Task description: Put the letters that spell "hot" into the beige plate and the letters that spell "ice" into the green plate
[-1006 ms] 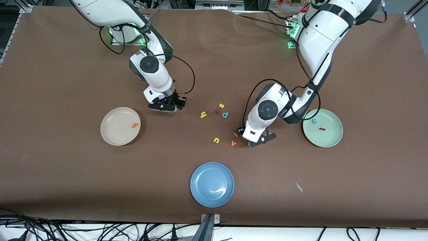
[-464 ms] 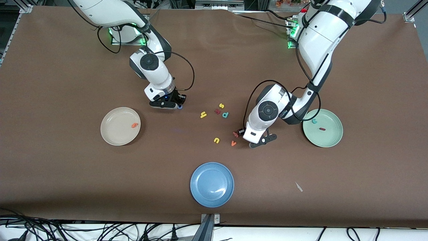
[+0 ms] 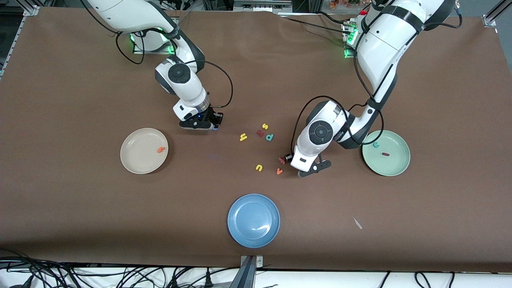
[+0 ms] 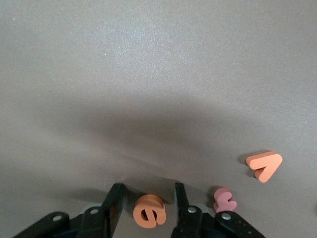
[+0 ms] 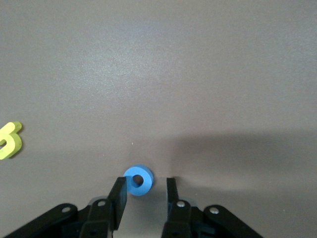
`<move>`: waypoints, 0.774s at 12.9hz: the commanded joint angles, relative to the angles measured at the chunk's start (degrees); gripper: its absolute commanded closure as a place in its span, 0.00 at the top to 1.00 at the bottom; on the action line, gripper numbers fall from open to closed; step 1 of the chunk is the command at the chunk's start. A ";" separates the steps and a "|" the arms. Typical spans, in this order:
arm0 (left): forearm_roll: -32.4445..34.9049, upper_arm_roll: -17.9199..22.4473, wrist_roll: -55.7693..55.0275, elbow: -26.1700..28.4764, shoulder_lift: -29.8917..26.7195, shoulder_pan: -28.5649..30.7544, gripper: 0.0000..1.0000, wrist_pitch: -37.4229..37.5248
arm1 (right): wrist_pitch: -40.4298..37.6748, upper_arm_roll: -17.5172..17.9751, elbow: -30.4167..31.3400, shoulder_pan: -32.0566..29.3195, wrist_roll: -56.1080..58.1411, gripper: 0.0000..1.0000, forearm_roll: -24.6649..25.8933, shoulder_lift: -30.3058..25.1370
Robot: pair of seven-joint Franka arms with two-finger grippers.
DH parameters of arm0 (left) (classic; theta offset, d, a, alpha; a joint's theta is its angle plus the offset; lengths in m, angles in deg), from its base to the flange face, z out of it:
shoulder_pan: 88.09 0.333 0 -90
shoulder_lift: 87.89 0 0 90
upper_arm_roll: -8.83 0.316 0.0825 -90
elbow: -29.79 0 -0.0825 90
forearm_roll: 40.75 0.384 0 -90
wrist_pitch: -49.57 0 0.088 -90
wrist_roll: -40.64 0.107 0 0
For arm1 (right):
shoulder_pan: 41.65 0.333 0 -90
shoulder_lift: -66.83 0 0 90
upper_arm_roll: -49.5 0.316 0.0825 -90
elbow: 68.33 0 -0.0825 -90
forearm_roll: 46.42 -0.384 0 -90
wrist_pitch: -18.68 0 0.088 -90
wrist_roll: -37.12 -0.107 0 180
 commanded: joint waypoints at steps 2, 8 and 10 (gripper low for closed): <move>1.12 0.61 -1.67 -1.88 1.10 -1.76 0.48 0.00 | 2.35 -0.08 -0.11 0.75 -0.94 0.40 1.56 1.65; 1.30 0.70 -1.76 -1.88 1.10 -1.93 0.31 0.00 | 3.23 -0.17 -0.11 0.75 -0.94 0.22 2.00 2.18; 1.38 0.70 -1.76 -1.88 1.10 -1.85 0.21 0.09 | 3.58 -0.17 -0.11 0.75 -0.94 0.17 2.08 2.27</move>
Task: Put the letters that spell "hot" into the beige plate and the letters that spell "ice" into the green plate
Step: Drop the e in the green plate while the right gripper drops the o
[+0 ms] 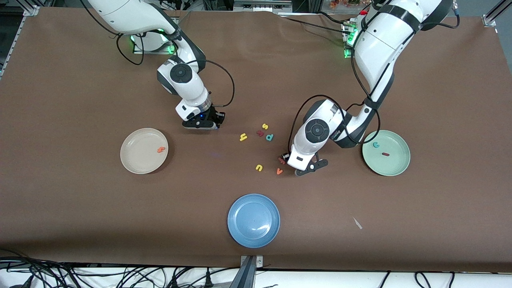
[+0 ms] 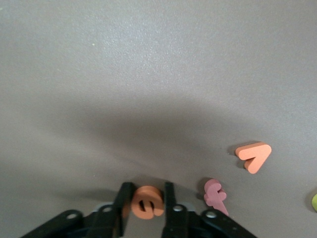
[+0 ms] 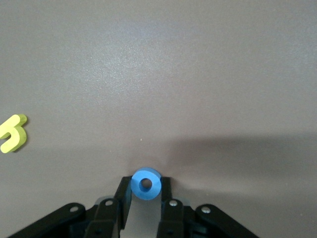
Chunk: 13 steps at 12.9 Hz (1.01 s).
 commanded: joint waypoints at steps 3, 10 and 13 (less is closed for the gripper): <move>1.38 0.57 0.30 -1.49 -0.54 0.95 0.08 1.14 | 1.97 -0.58 -0.09 0.22 -0.94 0.00 2.60 1.27; 0.50 -0.13 28.30 -1.40 -11.18 16.22 0.10 25.72 | -7.85 -1.02 0.26 -4.95 6.86 0.00 3.66 -8.21; 0.50 -0.13 42.55 0.18 -12.77 23.79 0.15 31.63 | -10.33 -0.93 0.34 -9.96 14.24 0.00 3.40 -11.73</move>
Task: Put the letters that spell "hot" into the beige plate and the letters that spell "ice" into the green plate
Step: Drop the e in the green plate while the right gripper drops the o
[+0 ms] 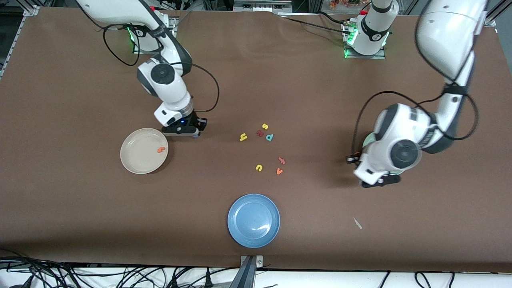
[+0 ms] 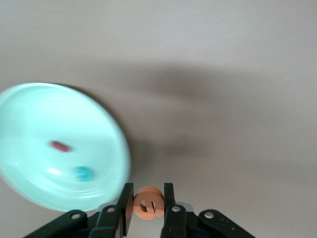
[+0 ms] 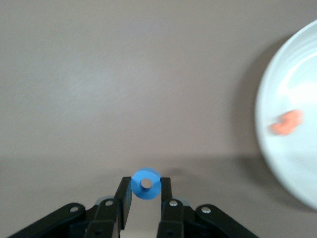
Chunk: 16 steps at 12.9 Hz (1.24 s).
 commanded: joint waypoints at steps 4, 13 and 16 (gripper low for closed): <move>1.09 -0.61 18.91 5.14 -1.26 12.75 0.15 1.61 | -2.49 0.19 1.31 -8.62 9.83 0.00 0.61 -4.39; 0.56 -1.05 19.64 4.09 -5.72 12.85 1.00 2.22 | 1.99 -5.18 0.52 -10.91 15.82 0.12 0.69 -1.40; 0.56 -1.14 20.25 -1.87 -8.35 12.94 1.00 4.84 | 1.99 -5.18 0.52 -10.91 15.64 0.15 0.78 -1.32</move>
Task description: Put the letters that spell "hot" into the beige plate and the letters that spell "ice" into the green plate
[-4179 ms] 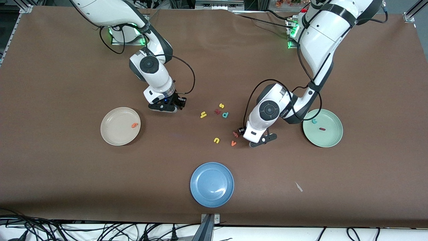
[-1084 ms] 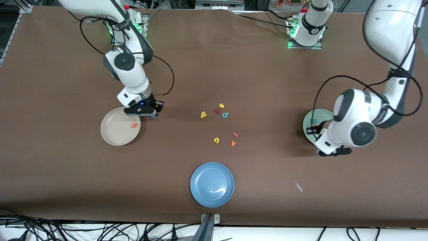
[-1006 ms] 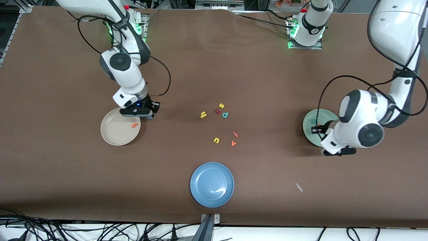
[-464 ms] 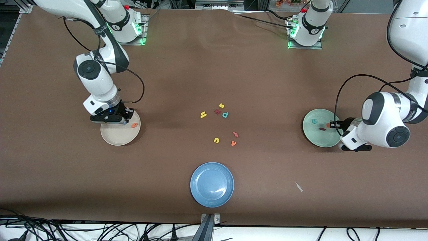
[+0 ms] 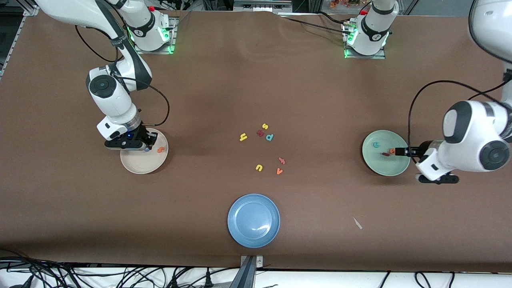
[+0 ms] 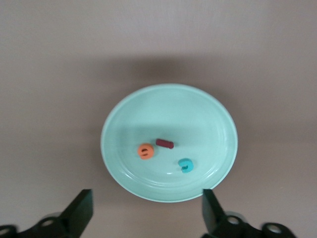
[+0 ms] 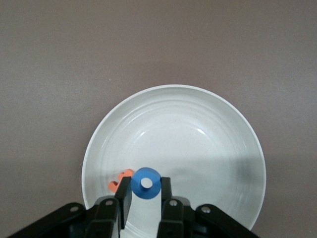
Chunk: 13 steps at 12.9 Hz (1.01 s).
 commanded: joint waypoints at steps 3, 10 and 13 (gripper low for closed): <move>0.38 0.01 4.31 -10.35 -6.69 0.13 1.00 10.66 | 0.82 -0.01 0.03 -0.23 -0.51 0.61 0.69 0.21; -9.08 0.10 4.84 -16.00 -12.67 2.74 0.99 17.01 | 0.56 1.47 -1.36 1.60 -2.43 1.00 0.61 1.17; -11.22 0.09 5.72 -15.65 -15.30 3.03 0.96 16.92 | -1.28 1.57 -7.15 8.62 -14.45 1.00 0.60 4.51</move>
